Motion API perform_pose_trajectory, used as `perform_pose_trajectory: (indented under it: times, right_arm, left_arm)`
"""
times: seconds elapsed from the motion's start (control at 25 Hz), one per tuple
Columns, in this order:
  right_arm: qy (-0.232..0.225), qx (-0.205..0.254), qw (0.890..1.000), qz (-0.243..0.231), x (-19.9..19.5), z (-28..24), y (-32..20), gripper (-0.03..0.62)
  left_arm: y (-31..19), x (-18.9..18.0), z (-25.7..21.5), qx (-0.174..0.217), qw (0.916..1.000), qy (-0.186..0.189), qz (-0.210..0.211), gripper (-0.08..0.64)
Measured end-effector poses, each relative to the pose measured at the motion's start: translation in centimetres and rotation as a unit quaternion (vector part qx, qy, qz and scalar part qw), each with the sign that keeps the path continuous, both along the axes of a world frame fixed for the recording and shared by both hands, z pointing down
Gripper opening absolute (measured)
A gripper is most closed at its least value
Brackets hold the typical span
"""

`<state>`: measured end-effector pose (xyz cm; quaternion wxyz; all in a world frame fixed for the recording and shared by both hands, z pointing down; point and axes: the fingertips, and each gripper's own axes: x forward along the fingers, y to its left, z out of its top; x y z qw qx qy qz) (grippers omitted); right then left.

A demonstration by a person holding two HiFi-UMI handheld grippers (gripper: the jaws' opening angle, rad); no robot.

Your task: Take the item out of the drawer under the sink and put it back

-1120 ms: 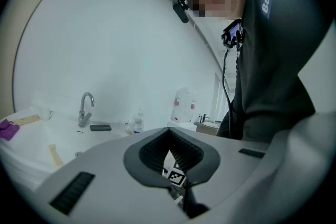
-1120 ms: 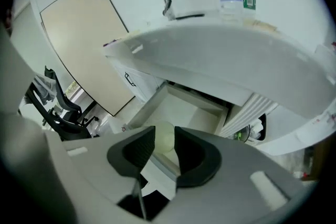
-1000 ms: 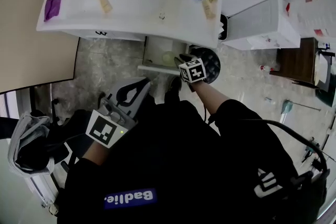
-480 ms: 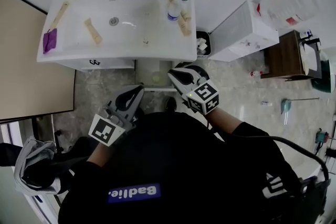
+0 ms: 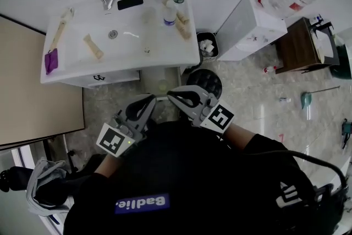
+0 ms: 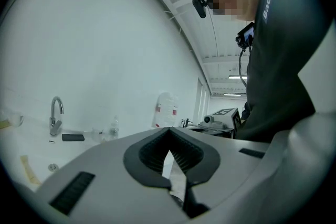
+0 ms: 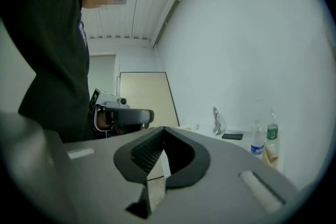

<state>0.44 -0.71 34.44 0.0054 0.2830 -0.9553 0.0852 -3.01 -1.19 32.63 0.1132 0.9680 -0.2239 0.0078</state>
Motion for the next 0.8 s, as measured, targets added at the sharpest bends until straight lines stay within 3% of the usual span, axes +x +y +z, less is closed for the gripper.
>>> perform_pose_trajectory:
  times: [0.8]
  right_arm:
    - [-0.002,-0.003,1.0,-0.018,-0.2,-0.7,2.0,0.0]
  left_arm:
    - [1.7,0.3,-0.2,0.003,0.9999,-0.015,-0.006,0.005]
